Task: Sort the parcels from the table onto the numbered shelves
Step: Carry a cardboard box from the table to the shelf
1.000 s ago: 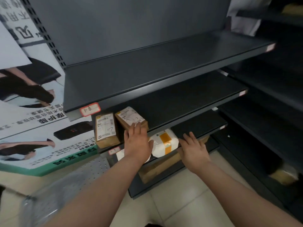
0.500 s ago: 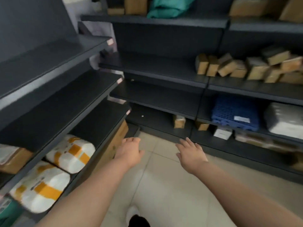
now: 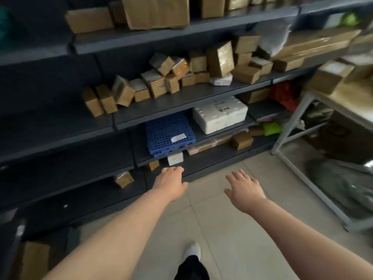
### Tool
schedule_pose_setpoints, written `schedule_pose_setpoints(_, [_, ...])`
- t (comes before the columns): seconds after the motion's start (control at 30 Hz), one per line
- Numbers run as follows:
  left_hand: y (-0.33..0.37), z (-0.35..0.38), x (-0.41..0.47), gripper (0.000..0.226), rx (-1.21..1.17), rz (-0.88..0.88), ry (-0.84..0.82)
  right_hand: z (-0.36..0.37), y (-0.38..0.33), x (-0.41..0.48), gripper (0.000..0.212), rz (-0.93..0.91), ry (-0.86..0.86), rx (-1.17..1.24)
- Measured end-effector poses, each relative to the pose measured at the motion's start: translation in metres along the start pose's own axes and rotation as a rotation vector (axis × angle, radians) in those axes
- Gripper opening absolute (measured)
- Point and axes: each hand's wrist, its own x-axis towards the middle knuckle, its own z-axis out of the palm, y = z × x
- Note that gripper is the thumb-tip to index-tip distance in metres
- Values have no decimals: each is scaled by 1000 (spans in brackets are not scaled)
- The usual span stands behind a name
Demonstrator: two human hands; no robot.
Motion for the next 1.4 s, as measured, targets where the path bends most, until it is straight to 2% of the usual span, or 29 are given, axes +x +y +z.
schedule_pose_setpoints(0.3, [134, -35, 156, 42, 65, 412, -103, -47, 113, 39, 52, 439, 53, 165])
schedule_pose_setpoints(0.47, [221, -32, 205, 42, 141, 598, -161, -60, 185, 27, 52, 679, 74, 270])
schedule_pose_setpoints(0.67, [341, -8, 241, 43, 167, 762, -213, -67, 279, 3, 51, 875, 134, 331])
schedule_pose_setpoints(0.87, [474, 8, 266, 42, 157, 838, -168, -80, 398, -9, 52, 920, 200, 380])
schedule_pose_setpoints(1.07, [595, 18, 296, 44, 78, 796, -126, -106, 520, -15, 50, 905, 265, 410])
schedule_pose_setpoints(1.4, [684, 32, 364, 48, 88, 702, -155, -114, 621, 40, 48, 858, 195, 474])
